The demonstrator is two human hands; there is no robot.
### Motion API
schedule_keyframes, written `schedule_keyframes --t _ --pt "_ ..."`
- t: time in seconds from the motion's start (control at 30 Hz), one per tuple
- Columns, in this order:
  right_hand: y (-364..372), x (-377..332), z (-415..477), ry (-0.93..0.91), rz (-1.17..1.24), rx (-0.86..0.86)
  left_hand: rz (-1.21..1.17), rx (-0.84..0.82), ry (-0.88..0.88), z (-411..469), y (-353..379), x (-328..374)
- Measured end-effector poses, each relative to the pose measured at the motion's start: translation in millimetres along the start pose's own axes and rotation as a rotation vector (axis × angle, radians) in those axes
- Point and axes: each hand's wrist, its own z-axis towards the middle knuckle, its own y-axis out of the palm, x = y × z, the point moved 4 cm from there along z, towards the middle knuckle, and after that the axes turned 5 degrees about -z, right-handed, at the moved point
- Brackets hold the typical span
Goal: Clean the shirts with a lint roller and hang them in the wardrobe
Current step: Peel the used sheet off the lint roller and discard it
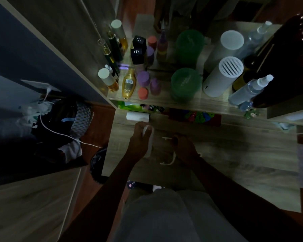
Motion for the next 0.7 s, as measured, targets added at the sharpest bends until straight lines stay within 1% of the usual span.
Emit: schedule_keyframes --t 0.1,0.2,0.3,0.33,0.4,0.53,0.63,0.7 --pt "-8 -6 0 0.000 0.004 0.038 -0.020 -0.036 -0.013 0 1 -3" --pt "-20 -22 7 -0.085 0.169 0.081 -0.037 -0.054 -0.058 -1 3 -9" --pt "-24 -38 16 -0.146 0.367 -0.026 -0.046 -0.069 -0.026 -1 8 -16" --pt "-27 -42 15 -0.134 0.465 -0.073 -0.034 -0.069 -0.016 -2 9 -17" --pt "-30 -49 15 -0.121 0.549 -0.153 -0.030 -0.071 -0.015 -3 10 -16" --pt "-27 -50 20 -0.145 0.609 -0.198 -0.039 -0.081 -0.025 -4 9 -21" --pt "-21 -49 22 -0.144 0.542 -0.226 -0.082 -0.090 -0.060 -5 10 -31" --pt "-20 -52 23 -0.161 0.501 -0.198 -0.118 -0.088 -0.105 -5 11 -35"
